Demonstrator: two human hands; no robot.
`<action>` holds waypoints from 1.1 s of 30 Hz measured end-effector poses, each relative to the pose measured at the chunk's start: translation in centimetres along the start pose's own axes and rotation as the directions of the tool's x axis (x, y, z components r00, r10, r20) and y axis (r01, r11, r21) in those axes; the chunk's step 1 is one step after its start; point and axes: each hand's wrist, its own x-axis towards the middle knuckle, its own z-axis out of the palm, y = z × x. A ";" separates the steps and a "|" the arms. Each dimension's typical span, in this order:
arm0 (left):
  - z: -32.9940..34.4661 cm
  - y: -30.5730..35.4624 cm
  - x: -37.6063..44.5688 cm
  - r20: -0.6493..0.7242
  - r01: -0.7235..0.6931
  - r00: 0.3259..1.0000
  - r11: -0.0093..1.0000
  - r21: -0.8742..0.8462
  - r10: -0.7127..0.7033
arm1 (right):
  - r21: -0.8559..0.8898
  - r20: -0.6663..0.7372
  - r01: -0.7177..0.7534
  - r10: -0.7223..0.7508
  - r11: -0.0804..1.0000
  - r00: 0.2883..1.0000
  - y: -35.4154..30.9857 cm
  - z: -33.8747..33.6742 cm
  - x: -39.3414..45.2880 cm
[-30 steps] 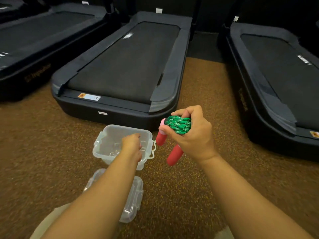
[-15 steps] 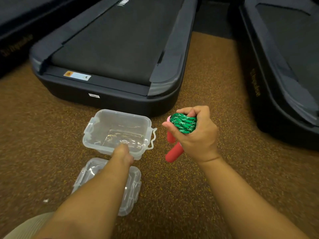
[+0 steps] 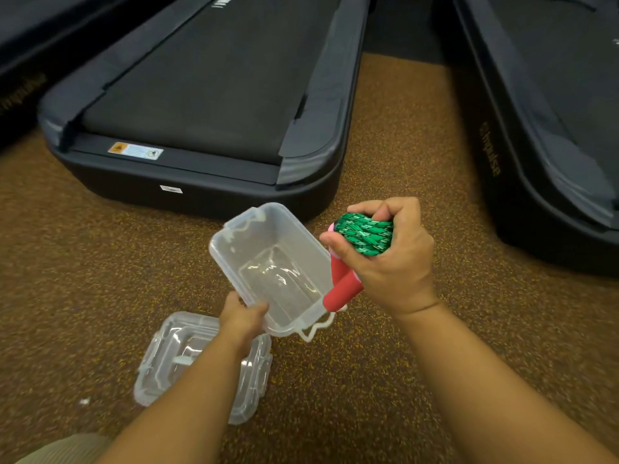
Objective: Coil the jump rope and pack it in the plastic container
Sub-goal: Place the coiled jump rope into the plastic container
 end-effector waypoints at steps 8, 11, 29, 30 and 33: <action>1.8 -2.0 -3.0 0.399 -0.198 0.917 0.881 0.430 0.012 | -0.033 0.077 -0.053 0.055 0.998 0.995 1.5 -0.4 -2.7; 2.3 -2.8 -3.0 0.440 -0.207 0.898 0.862 0.463 -0.021 | -0.042 0.175 -0.117 0.123 0.992 0.977 2.4 0.0 -4.5; 6.8 -4.1 -2.5 0.587 -0.413 0.805 0.787 0.458 0.080 | -0.134 0.480 -0.593 0.575 0.794 0.662 10.8 3.5 -9.1; 7.1 -4.2 -2.6 0.597 -0.374 0.800 0.831 0.411 0.064 | -0.133 0.489 -0.607 0.584 0.784 0.648 11.2 3.7 -9.4; 7.9 -4.5 -1.4 0.569 -0.301 0.819 0.898 0.320 0.072 | -0.136 0.520 -0.608 0.579 0.782 0.628 11.9 4.2 -10.2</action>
